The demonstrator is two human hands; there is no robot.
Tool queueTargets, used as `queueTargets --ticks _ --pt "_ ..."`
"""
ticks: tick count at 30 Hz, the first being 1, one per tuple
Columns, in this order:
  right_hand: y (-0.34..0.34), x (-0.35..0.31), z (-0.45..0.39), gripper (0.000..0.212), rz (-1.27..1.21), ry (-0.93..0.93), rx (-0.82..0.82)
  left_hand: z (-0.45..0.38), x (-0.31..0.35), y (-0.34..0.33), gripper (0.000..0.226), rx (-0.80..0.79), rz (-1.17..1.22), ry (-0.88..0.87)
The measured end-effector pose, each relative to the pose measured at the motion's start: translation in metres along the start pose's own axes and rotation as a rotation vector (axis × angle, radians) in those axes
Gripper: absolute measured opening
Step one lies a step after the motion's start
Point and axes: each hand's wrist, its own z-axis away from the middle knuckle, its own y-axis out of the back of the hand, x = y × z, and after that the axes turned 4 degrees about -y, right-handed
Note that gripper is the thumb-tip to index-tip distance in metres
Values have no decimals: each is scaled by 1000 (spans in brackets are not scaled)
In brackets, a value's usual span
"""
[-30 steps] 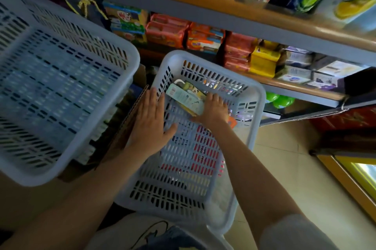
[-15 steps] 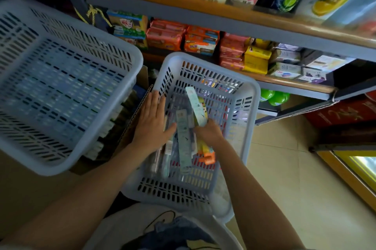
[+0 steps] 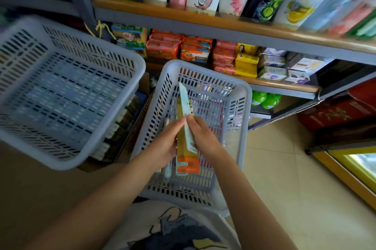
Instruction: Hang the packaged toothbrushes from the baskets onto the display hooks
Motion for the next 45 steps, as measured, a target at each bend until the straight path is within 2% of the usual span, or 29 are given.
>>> queueTargets --ticks 2,4,8,13,18,21,23,25,28,30,31,32,34,36,38,40,42,43,45 --pt "-3 4 4 31 20 34 -21 3 -1 4 45 -1 4 -29" --pt "-3 7 9 17 128 80 -14 8 -1 10 39 41 -4 -58" --pt "-5 11 17 24 250 105 -65 17 -5 28 36 126 -88 -59" --pt "-10 19 24 25 239 95 -120 24 -9 37 25 230 -92 -92" --pt "-23 16 29 41 125 42 -169 33 4 29 24 126 110 -119" --pt "-28 14 30 56 0 -15 -205 37 12 20 28 85 88 -140" --pt "-28 12 30 57 -73 -27 -233 39 15 16 17 111 -47 -163" --pt "-24 12 30 41 -126 -33 -262 41 18 18 16 116 -240 -178" --pt "-13 11 29 26 -158 -73 -213 40 23 25 34 94 -501 -250" --pt "-3 11 27 28 -136 -92 -175 43 29 32 43 172 -666 -394" --pt "2 8 28 26 -110 -101 -177 44 32 37 59 199 -783 -480" --pt "7 4 29 23 -77 -110 -196 44 36 43 77 173 -954 -555" --pt "15 -6 30 17 -5 -123 -265 40 44 52 105 16 -1423 -642" --pt "20 -17 32 16 85 -115 -340 33 50 51 113 -112 -1825 -680" --pt "21 -24 33 17 160 -101 -415 28 53 43 103 -149 -1982 -726" --pt "21 -27 31 21 196 -129 -450 26 56 36 77 -159 -1971 -783" --pt "26 -27 31 36 151 -155 -498 27 58 32 45 -147 -1910 -805" --pt "28 -27 32 45 106 -158 -527 28 59 31 36 -145 -1846 -760" --pt "36 -24 34 56 -57 -142 -561 33 63 29 32 -135 -1747 -616"
